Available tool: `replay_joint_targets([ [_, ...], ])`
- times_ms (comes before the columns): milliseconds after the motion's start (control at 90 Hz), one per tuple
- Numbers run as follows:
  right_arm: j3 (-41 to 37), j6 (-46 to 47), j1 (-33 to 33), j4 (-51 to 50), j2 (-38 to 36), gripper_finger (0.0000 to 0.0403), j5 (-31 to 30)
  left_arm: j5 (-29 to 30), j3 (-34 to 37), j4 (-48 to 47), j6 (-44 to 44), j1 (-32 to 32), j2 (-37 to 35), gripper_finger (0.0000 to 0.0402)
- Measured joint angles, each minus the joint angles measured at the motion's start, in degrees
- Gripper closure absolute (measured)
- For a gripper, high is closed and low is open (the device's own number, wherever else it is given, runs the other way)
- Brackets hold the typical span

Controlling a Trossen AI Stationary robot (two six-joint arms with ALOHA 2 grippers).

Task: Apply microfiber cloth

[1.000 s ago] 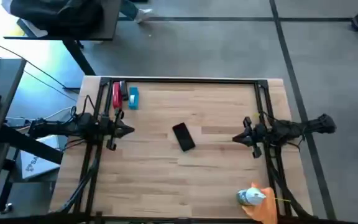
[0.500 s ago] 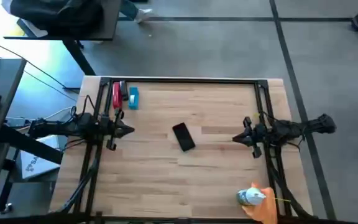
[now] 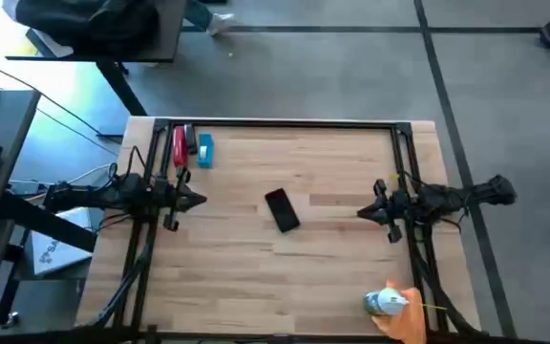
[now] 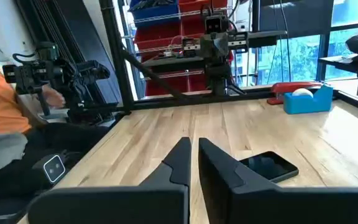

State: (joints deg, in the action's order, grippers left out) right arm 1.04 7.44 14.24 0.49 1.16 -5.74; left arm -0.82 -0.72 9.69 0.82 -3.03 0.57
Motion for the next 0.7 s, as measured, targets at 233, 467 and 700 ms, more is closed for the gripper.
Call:
replay_joint_targets([
  [233,0.00,0.00,0.00,0.00,-0.01,0.0402,0.00,0.56,0.01,-0.40,6.72,-0.02,0.31,0.0401],
  [467,0.02,0.00,0.00,0.00,-0.01,0.0402,-0.01,4.04,0.06,2.15,9.75,-0.02,0.36,0.0401],
  [700,0.02,0.00,0.00,0.00,0.00,0.0402,0.00,7.89,-8.65,11.79,3.65,0.04,9.84,0.0401],
])
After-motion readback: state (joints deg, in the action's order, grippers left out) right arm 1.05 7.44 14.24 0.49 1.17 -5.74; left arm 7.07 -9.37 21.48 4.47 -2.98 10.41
